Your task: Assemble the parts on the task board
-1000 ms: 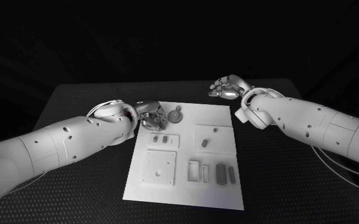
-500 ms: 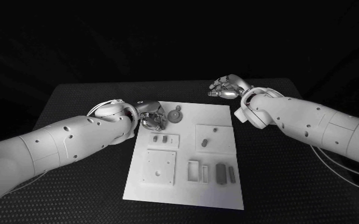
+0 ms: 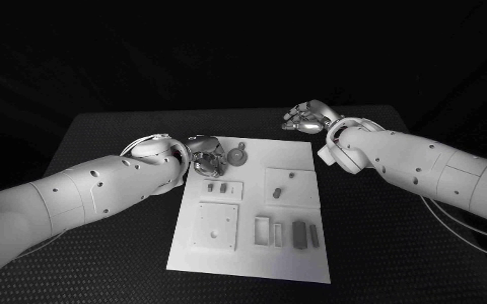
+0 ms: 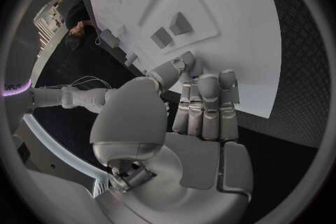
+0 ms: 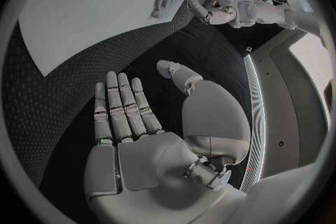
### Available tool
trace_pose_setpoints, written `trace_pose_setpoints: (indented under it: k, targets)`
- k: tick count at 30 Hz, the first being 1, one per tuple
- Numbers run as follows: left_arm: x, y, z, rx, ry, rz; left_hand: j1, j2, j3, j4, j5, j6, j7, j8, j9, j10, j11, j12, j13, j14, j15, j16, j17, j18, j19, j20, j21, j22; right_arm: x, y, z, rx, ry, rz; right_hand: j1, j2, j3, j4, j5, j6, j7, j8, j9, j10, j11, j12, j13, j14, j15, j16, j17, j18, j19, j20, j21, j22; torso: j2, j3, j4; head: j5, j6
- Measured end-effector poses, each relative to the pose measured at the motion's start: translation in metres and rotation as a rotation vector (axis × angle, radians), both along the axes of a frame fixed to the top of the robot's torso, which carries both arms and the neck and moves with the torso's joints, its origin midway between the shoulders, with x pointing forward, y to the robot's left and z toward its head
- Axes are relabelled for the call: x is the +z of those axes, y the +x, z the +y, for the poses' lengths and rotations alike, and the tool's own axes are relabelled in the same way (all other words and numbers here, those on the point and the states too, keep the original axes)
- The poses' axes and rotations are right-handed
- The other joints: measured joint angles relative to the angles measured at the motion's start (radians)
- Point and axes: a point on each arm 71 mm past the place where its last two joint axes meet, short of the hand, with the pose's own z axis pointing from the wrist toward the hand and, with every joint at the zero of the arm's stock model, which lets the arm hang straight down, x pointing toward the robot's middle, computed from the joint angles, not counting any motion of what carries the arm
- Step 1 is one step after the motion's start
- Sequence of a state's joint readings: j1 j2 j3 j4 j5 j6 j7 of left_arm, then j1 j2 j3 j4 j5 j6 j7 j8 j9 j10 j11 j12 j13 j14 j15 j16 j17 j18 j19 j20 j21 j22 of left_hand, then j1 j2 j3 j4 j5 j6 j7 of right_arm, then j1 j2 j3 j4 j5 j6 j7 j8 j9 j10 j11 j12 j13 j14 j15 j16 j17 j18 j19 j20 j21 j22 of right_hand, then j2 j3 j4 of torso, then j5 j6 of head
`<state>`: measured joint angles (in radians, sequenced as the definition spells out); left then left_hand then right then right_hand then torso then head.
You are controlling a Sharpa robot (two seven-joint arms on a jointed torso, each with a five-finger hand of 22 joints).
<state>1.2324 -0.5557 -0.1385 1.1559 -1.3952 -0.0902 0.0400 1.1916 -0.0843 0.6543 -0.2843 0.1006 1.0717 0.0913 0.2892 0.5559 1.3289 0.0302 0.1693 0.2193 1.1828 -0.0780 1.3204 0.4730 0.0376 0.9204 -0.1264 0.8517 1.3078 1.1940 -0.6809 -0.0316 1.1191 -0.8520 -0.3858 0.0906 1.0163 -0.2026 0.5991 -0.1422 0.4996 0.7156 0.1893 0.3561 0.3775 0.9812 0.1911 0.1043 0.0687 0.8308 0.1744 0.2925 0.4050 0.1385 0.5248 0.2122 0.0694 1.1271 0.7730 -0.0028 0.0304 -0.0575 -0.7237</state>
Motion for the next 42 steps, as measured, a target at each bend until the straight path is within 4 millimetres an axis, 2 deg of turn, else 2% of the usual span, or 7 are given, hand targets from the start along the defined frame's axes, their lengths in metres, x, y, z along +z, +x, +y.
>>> trace_pose_setpoints:
  k: [11,14,16,24,39,42]
  targets:
    - [-0.001,0.000,0.001,0.001,0.002,0.000,-0.002,0.001,0.000,0.000,0.000,0.000,0.000,0.002,-0.001,0.000,0.000,-0.007,0.002,-0.001,-0.001,0.000,-0.002,0.000,0.000,0.000,0.000,0.000,0.000,0.000,-0.001,-0.001,0.000,0.000,0.000,0.000,0.000,0.000,0.000,0.000,0.000,0.000,-0.001,0.000,0.000,0.000,0.000,0.000,0.000,0.000,0.000,0.000,0.000,0.000,0.000,0.000,-0.001,0.0002,0.0004,-0.001,0.002]
    - [-0.001,0.000,0.001,0.002,0.000,0.002,-0.001,0.001,0.000,0.000,0.000,-0.027,0.021,-0.015,-0.004,0.000,0.000,-0.008,0.001,-0.005,-0.005,0.000,-0.003,0.000,0.000,0.000,0.000,0.000,0.000,0.000,-0.001,-0.001,0.000,0.000,0.000,0.000,0.000,0.000,0.000,0.000,0.000,0.000,-0.001,0.000,0.000,0.000,0.000,0.000,0.000,0.000,0.000,0.000,0.000,0.000,0.000,0.000,-0.001,0.0004,0.0005,-0.001,0.002]
    - [-0.002,-0.001,0.002,0.004,-0.001,0.003,0.002,-0.002,0.000,0.000,0.000,-0.051,0.027,-0.028,-0.010,-0.001,-0.001,-0.009,0.001,-0.007,-0.004,0.000,-0.004,0.000,-0.002,-0.002,0.004,0.000,0.000,0.000,-0.001,-0.001,-0.001,0.000,0.000,0.000,0.000,0.000,0.000,0.000,0.000,0.000,-0.001,0.000,0.000,0.000,0.000,0.000,0.000,0.000,0.000,0.000,0.000,0.000,0.000,0.001,-0.001,0.0003,0.0006,-0.001,0.002]
    - [-0.005,-0.002,0.003,0.009,-0.003,0.013,0.019,-0.018,0.000,0.000,0.000,-0.113,0.030,-0.060,-0.026,0.006,-0.001,-0.011,0.005,-0.008,-0.004,0.004,-0.008,-0.002,-0.004,-0.004,0.004,0.000,0.000,0.000,-0.001,-0.001,-0.001,0.000,0.000,0.000,0.000,0.000,0.000,0.000,0.000,0.000,-0.001,0.000,0.000,0.000,0.000,0.000,0.000,0.000,0.000,0.000,0.000,0.000,0.000,0.001,-0.001,-0.0007,0.0012,-0.002,0.003]
    - [-0.005,0.001,0.013,0.040,0.000,0.009,0.024,-0.023,0.000,0.000,0.000,-0.134,0.037,-0.066,-0.034,0.015,-0.004,-0.015,0.010,-0.011,-0.007,0.004,-0.010,-0.002,-0.004,-0.004,0.008,0.000,0.000,0.000,-0.001,-0.001,-0.002,0.001,0.000,0.000,0.000,0.000,0.000,0.000,0.000,0.000,-0.001,0.000,0.000,-0.004,0.000,-0.001,0.000,0.000,0.000,0.000,0.000,0.000,0.000,0.001,0.000,-0.0012,0.0012,-0.004,0.002]
    - [-0.005,0.003,0.018,0.053,0.002,0.005,0.028,-0.028,0.000,0.000,0.000,-0.137,0.035,-0.066,-0.035,0.015,-0.004,-0.016,0.010,-0.011,-0.007,0.004,-0.011,-0.002,-0.004,-0.004,0.008,0.000,0.000,0.000,-0.003,0.002,-0.005,0.003,0.005,0.005,0.002,-0.014,-0.004,0.000,0.000,0.000,-0.002,0.004,0.004,-0.004,0.000,0.000,0.012,0.000,-0.001,0.000,-0.004,-0.004,0.000,0.004,0.000,-0.0012,0.0014,-0.004,0.003]
